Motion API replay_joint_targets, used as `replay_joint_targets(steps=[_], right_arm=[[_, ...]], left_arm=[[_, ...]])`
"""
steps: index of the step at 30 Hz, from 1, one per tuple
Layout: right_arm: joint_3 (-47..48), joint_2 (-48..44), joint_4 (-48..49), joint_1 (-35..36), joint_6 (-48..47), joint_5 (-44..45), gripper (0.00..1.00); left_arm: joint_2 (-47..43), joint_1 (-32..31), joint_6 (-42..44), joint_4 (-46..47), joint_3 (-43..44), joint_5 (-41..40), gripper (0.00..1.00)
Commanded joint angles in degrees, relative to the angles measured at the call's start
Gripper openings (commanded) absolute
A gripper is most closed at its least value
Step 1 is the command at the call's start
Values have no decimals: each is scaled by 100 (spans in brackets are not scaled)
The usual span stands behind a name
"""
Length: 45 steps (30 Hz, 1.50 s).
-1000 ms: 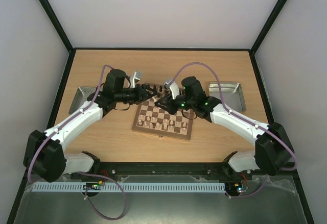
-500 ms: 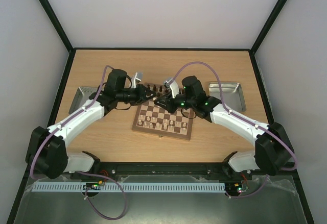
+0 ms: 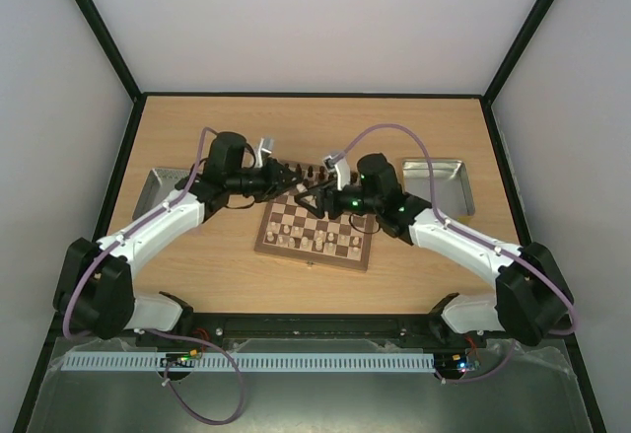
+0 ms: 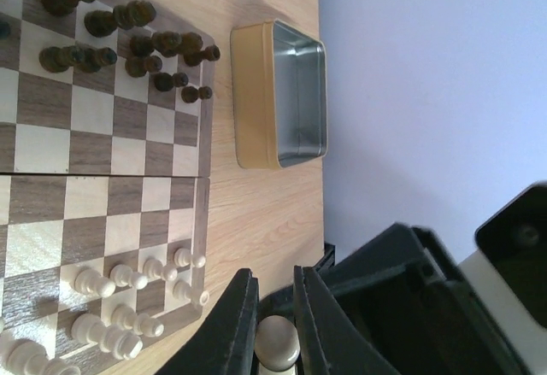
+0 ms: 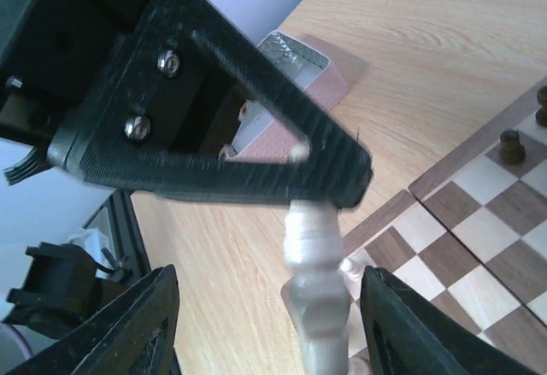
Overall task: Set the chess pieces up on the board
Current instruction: Pick up the chess piece from the chessboard.
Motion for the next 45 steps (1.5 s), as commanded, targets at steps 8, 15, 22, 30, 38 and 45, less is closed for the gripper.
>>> replay_joint_targets(steps=[8,15,22,30,38,45], right_arm=[[-1385,-750,3318,-15,3440,892,65],[-1379,-773,3603,-14,3785,1221,53],[-1270,-699,3357,-17,3756,1268,32],[-1252,-742,3056,-14,3665,1318,27],[-1374,-769,3032,2,3731,1291,24],[-1304,-846,2790,4,3758,1356,6]], left_arm=[[93,221,-2126,1746,-252,390,2],[70,222,-2999,2182,-339,556,2],[-36,222,-3362,2371,-538,475,2],[-52,222,-3446,2448,-599,404,2],[-62,222,-3554,2542,-654,349,2],[-91,222,-3524,2581,-757,287,2]])
